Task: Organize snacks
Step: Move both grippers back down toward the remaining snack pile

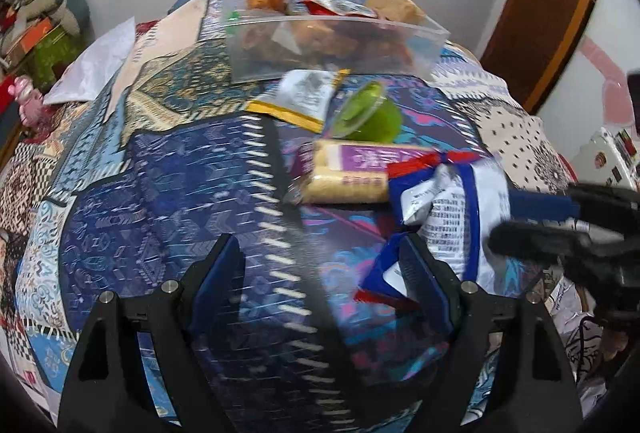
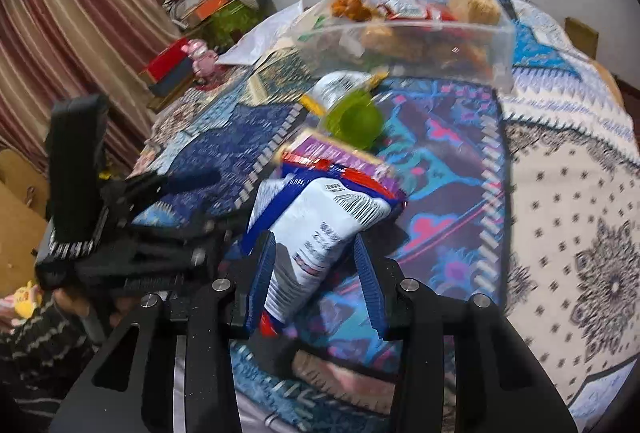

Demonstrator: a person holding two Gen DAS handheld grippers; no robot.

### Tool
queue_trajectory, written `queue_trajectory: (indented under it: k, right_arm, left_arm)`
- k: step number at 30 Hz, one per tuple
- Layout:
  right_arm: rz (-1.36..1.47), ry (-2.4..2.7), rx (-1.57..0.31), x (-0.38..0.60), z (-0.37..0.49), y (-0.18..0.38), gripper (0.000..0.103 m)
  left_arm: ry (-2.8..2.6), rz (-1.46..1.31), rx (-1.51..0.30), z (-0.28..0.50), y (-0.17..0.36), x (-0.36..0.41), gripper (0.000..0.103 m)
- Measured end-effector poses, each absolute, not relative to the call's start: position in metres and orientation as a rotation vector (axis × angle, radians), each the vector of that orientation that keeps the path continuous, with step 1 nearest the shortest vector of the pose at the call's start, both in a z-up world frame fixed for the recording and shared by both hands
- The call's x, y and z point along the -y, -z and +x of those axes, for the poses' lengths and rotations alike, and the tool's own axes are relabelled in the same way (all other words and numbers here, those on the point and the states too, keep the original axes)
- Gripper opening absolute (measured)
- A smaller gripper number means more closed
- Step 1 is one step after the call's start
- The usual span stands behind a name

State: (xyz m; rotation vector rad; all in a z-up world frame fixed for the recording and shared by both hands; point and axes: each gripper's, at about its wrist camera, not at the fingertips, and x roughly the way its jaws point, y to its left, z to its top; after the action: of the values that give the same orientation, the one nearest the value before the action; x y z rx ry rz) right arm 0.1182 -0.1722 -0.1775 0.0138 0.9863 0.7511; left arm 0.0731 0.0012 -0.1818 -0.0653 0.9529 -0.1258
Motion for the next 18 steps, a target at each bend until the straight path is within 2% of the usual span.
queue_trajectory:
  k: [8, 12, 14, 16, 18]
  right_arm:
    - [0.039, -0.656, -0.967, 0.192, 0.138, 0.173, 0.039]
    - [0.055, -0.649, -0.975, 0.198, 0.138, 0.170, 0.040]
    - [0.050, -0.661, -0.981, 0.195, 0.136, 0.170, 0.049]
    - [0.034, -0.670, -0.983, 0.189, 0.132, 0.171, 0.063]
    - [0.005, -0.664, -0.976, 0.182, 0.129, 0.173, 0.069]
  left_arm:
    - [0.184, -0.061, -0.956, 0.086, 0.181, 0.032, 0.082]
    - [0.195, -0.081, -0.946, 0.083, 0.177, 0.024, 0.082]
    - [0.179, -0.096, -0.935, 0.080, 0.173, 0.013, 0.082]
    - [0.156, -0.117, -0.925, 0.077, 0.169, -0.001, 0.082]
    - [0.132, -0.139, -0.920, 0.075, 0.167, -0.015, 0.082]
